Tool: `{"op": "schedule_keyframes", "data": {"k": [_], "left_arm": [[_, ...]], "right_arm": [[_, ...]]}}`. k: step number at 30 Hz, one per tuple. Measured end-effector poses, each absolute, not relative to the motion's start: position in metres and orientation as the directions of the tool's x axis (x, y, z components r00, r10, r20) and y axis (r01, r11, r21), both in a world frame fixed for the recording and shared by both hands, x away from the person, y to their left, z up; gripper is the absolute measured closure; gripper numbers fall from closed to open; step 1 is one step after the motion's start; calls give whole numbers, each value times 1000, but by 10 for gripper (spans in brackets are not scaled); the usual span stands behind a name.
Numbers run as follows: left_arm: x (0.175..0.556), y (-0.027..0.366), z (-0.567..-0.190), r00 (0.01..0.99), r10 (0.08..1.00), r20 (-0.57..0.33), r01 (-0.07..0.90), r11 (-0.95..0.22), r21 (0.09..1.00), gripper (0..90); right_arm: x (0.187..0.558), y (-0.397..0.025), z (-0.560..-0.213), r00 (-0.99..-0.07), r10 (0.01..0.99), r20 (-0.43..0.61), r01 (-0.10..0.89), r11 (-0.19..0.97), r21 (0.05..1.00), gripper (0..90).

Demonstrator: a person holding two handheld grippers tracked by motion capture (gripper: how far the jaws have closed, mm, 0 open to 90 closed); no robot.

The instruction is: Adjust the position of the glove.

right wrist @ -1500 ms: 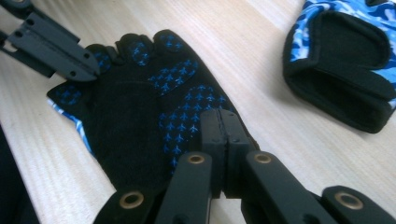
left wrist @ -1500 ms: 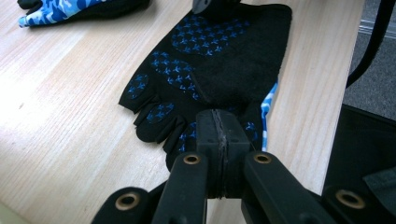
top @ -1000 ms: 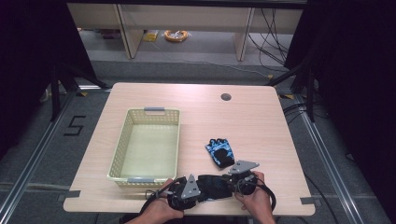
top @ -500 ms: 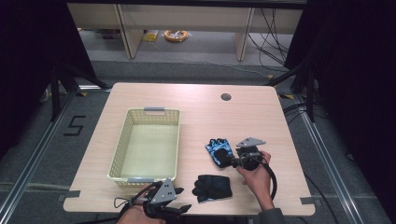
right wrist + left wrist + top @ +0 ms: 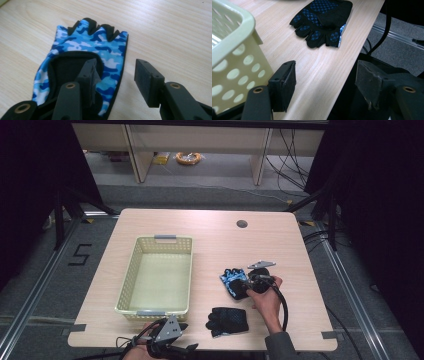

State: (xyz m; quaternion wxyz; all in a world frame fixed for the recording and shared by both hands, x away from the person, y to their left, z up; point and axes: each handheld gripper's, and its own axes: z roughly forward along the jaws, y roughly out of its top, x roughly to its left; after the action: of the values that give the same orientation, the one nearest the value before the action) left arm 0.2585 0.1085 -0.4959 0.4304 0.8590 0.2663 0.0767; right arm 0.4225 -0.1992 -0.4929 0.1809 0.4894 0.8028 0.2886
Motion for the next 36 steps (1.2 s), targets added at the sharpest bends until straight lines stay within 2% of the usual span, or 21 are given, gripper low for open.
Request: {"op": "schedule_keyframes", "data": {"k": [1,3,4,12,14,15,17,18,20,22,29,30,32,36], "left_arm": [[261,111,-495,856,513,-58,371,-533,761,315],[259,109,-497,853,513,-91,388,-508,769,314],[260,109,-497,860,507,-64,368,-527,766,314],[260,110,-498,853,517,-69,379,-524,763,313],[260,109,-498,855,513,-70,373,-516,771,313],[260,109,-499,860,505,-69,366,-517,774,313],[261,110,-498,868,495,-51,354,-542,762,313],[261,110,-498,867,496,-51,355,-542,762,313],[261,110,-499,867,495,-52,355,-542,761,314],[260,108,-500,856,511,-81,383,-522,762,314],[261,110,-500,862,501,-71,368,-523,769,318],[260,109,-500,854,513,-88,387,-511,768,318],[260,110,-499,865,497,-69,361,-521,774,319],[260,110,-498,854,512,-87,381,-504,775,319]], "right_arm": [[423,-199,-493,-451,892,-10,682,352,641,536],[424,-199,-494,-457,890,-7,682,355,640,537],[425,-200,-495,-468,884,-20,672,370,641,540],[427,-197,-499,-457,890,10,691,347,634,588],[427,-197,-500,-460,888,14,691,348,633,626],[426,-196,-500,-475,880,10,683,361,635,673],[427,-196,-500,-493,870,-4,669,382,637,695],[427,-196,-500,-485,874,26,682,359,637,720],[429,-199,-503,-490,870,49,677,345,650,803],[428,-199,-502,-492,870,25,668,359,652,855],[428,-200,-499,-532,846,-37,621,420,662,889],[426,-200,-496,-522,853,-11,633,396,666,889],[425,-203,-489,-545,838,-17,601,405,690,889],[418,-204,-466,-593,805,-21,534,413,738,890]]}}
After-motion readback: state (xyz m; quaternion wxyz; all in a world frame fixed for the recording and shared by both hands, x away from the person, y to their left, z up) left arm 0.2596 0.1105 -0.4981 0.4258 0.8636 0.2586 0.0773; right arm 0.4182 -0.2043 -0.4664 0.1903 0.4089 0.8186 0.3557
